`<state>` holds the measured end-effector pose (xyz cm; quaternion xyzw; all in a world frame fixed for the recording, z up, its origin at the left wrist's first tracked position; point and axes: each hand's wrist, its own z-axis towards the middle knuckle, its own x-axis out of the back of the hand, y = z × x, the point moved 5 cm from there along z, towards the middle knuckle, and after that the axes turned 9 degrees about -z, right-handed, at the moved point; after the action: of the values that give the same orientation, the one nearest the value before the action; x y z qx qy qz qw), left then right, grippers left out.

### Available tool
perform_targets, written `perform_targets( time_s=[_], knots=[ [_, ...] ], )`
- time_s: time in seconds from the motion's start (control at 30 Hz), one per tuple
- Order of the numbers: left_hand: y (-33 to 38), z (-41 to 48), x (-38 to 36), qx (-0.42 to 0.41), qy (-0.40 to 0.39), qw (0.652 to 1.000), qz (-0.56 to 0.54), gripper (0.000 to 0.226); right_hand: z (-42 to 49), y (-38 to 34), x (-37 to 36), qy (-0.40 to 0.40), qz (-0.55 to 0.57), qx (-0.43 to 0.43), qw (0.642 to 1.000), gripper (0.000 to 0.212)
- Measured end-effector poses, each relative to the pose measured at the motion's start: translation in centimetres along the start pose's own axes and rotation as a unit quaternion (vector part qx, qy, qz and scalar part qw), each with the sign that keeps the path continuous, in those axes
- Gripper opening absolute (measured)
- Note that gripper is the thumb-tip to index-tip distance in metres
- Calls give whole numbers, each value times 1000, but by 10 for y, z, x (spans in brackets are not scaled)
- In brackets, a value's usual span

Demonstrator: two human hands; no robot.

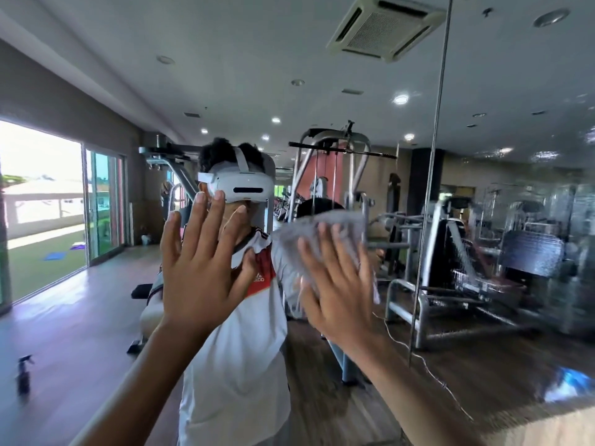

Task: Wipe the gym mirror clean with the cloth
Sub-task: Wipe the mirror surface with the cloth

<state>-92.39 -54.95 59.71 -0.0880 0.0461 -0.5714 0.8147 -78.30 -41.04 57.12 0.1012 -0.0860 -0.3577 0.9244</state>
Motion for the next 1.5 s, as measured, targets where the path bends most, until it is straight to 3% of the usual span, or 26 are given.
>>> perform_targets(
  time_s=[0.03,0.1,0.3,0.37,0.47,0.53,0.6,0.67,0.77,0.83,1.0,1.07,1.17,1.27,1.33,1.5],
  knots=[
    [0,-4,1,-1,-2,1000,-7,55,-14,-1,1,-9,-5,43,999,63],
    [1,-11,2,-3,-7,1000,-14,54,-16,17,1,-6,-7,47,999,61],
    [0,-13,2,-1,-5,1000,-9,53,62,35,-1,40,22,-206,978,56],
    [-1,-16,3,-4,-2,1000,-14,52,57,7,-2,35,23,-167,985,57],
    [-9,-33,10,0,-5,1000,-21,51,5,-20,-2,-5,-10,51,999,56],
    [-21,-44,19,-1,-16,1000,-8,51,-18,-3,-3,-17,-32,111,993,53],
    [-33,-45,29,-17,-24,1000,9,51,-8,21,-5,-7,-36,44,998,52],
    [-40,-38,35,-17,-33,999,15,49,26,31,-4,17,-36,-81,996,54],
    [-50,-29,41,29,-36,999,19,48,75,4,-1,34,-16,-180,983,60],
    [-58,-29,44,37,-32,999,23,49,84,-29,1,43,-8,-158,986,60],
    [-85,-61,60,74,-39,996,36,53,17,-70,-4,-4,-24,53,998,59],
    [-98,-68,69,67,-46,996,41,54,16,-51,-5,-11,-27,31,999,54],
    [-118,-58,79,69,-40,996,43,54,63,-34,-2,12,-20,-87,996,53],
    [-135,-44,86,90,-40,994,43,55,113,-61,2,31,-7,-155,987,55],
    [-147,-45,93,90,-41,994,42,55,116,-96,2,39,-7,-129,991,56],
    [-174,-70,113,104,-34,993,43,57,56,-144,-2,19,-13,43,999,56]
  ],
)
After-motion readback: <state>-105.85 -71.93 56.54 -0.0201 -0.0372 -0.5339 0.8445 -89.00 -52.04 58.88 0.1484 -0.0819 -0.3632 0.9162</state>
